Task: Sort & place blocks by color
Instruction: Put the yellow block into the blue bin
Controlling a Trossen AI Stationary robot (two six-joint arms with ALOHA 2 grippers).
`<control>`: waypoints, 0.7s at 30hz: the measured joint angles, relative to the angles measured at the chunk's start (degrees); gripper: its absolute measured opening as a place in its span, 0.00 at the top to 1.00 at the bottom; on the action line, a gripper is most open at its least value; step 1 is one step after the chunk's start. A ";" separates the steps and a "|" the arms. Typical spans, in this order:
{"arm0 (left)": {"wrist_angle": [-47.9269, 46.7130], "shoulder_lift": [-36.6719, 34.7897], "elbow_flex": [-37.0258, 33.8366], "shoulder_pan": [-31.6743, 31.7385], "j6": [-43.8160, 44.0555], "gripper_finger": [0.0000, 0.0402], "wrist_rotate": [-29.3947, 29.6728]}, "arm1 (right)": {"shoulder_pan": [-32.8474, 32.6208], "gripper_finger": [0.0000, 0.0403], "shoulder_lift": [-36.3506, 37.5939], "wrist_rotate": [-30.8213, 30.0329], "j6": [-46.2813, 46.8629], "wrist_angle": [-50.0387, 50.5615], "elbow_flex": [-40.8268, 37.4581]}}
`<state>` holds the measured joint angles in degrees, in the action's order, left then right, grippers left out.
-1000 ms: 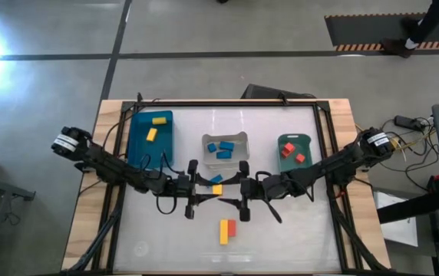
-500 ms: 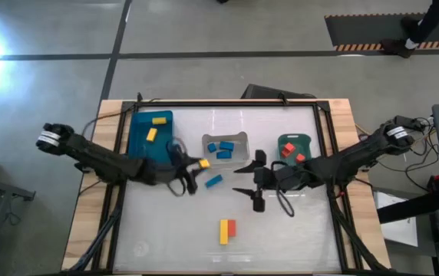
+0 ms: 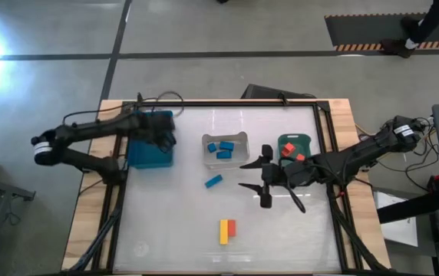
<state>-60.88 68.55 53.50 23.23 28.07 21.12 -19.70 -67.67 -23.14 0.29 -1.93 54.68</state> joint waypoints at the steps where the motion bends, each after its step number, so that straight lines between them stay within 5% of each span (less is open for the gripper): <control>1: 0.20 0.48 0.02 2.82 -2.87 0.70 -2.40 | -0.02 0.41 -0.19 -0.02 -0.16 -0.01 0.00; 6: 0.44 3.63 0.00 10.53 -18.05 0.70 -7.26 | -0.02 0.42 -0.35 -0.02 -0.69 0.97 -0.02; 12: 0.46 8.29 -0.07 10.96 -43.40 0.70 -7.44 | 0.00 0.41 -0.38 -0.04 -1.96 2.01 -0.07; 21: 5.97 16.00 -0.11 11.16 -57.11 0.70 -7.43 | 0.00 0.41 -0.42 -0.02 -3.22 2.13 -0.11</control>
<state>-54.91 84.55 53.39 34.39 -29.04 13.69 -19.70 -68.10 -23.16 -2.93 0.19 54.57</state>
